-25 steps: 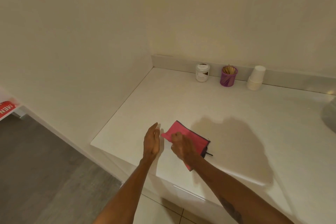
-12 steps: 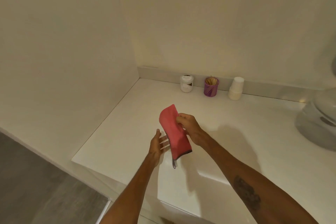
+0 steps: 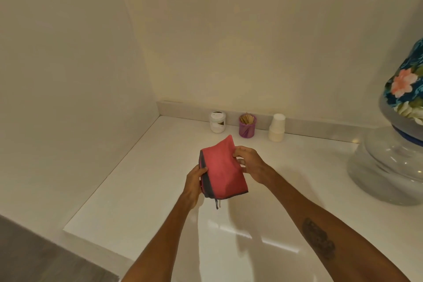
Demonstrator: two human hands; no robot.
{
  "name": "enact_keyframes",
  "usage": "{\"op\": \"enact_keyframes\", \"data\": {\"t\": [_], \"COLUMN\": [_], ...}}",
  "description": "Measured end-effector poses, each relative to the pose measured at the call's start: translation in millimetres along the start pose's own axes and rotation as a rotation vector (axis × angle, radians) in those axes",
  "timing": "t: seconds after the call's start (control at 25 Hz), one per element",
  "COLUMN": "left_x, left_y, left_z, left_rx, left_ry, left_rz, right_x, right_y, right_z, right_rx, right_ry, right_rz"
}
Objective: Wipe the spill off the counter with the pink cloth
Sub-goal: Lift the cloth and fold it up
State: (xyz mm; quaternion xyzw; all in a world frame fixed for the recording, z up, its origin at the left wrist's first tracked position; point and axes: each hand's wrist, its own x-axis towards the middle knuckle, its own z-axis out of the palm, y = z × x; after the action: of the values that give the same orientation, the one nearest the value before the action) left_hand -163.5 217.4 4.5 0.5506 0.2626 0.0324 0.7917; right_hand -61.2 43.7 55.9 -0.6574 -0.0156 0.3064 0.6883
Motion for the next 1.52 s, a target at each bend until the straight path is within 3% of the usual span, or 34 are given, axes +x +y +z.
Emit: {"op": "enact_keyframes", "data": {"t": [0.28, 0.56, 1.08, 1.52], "left_x": [16.7, 21.5, 74.8, 72.7], "left_y": [17.8, 18.4, 46.5, 6.7], "left_z": [27.3, 35.4, 41.2, 147.5], "left_rx": [0.176, 0.296, 0.559, 0.604], "left_ry": [0.022, -0.013, -0.216, -0.323], "left_rz": [0.080, 0.160, 0.160, 0.092], "right_x": [8.7, 15.9, 42.2, 9.8], "right_y": [-7.5, -15.6, -23.5, -8.2], "right_z": [-50.6, -65.7, -68.0, -165.5], "right_rx": [-0.038, -0.204, -0.205, -0.172], "right_ry": [-0.173, -0.179, -0.035, 0.175], "right_rz": [0.056, 0.042, 0.029, 0.033]}}
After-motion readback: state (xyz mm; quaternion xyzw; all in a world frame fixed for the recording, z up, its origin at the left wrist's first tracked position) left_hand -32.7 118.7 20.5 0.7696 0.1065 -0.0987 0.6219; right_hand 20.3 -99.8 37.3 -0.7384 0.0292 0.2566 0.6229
